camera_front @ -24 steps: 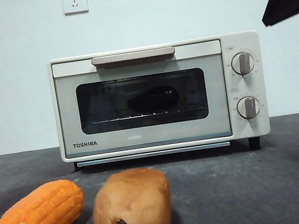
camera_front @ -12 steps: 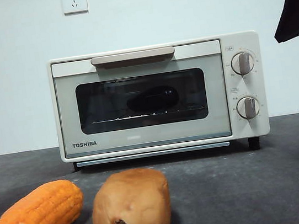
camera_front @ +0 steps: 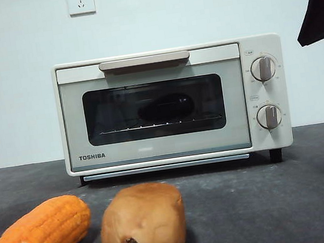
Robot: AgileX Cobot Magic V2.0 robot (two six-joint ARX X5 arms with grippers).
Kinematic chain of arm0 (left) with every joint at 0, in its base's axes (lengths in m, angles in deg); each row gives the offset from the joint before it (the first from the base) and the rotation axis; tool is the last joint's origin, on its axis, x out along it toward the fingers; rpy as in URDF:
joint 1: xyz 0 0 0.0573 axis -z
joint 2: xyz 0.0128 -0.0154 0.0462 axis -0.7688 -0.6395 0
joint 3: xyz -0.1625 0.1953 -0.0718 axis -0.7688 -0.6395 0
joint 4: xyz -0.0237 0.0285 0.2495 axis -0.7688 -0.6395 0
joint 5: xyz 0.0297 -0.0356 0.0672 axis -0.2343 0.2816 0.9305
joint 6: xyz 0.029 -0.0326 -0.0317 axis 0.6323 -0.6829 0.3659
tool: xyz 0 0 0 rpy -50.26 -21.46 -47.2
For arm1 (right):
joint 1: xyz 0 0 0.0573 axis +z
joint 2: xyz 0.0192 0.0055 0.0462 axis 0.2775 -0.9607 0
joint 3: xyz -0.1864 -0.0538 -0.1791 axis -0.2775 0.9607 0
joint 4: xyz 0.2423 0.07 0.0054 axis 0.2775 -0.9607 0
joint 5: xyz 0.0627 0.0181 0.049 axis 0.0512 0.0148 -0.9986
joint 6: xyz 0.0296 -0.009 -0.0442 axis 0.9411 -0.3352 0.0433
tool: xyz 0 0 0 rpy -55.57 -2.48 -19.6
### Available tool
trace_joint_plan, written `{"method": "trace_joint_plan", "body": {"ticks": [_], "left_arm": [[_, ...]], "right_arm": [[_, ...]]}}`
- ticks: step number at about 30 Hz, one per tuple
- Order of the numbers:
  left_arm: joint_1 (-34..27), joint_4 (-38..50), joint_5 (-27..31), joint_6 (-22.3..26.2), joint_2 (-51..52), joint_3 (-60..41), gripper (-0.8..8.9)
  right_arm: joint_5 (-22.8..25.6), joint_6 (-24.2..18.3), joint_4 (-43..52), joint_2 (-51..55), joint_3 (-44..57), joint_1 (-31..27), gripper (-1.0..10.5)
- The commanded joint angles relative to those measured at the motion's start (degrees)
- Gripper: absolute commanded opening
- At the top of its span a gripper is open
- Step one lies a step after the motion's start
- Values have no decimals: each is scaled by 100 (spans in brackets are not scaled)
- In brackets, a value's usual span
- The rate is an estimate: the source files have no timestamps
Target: Take the eggplant from the table,put the eggplant in the oven
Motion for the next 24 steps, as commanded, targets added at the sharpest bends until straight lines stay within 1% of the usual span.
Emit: {"method": "trace_joint_plan", "body": {"ticks": [1, 3, 6, 9, 14, 21, 24], "left_arm": [[-389, 328, 59, 938, 487, -214, 4], [-778, 785, 72, 992, 813, -503, 4], [-1303, 1480, 72, 1196, 1217, -1034, 4], [-1711, 1904, 70, 1198, 1512, -1552, 4], [-2076, 1849, 70, 1185, 1788, -2124, 4], [-2297, 1899, 68, 1185, 2164, -2754, 4], [-2356, 1856, 68, 1185, 2159, -2920, 4]], "right_arm": [[17, 74, 59, -13, -42, 35, 5], [17, 74, 59, -13, -42, 35, 5], [17, 74, 59, -13, -42, 35, 5], [17, 74, 59, -13, -42, 35, 5], [17, 74, 59, -13, -42, 35, 5], [17, 74, 59, -13, -42, 35, 5], [17, 74, 59, -13, -42, 35, 5]]}}
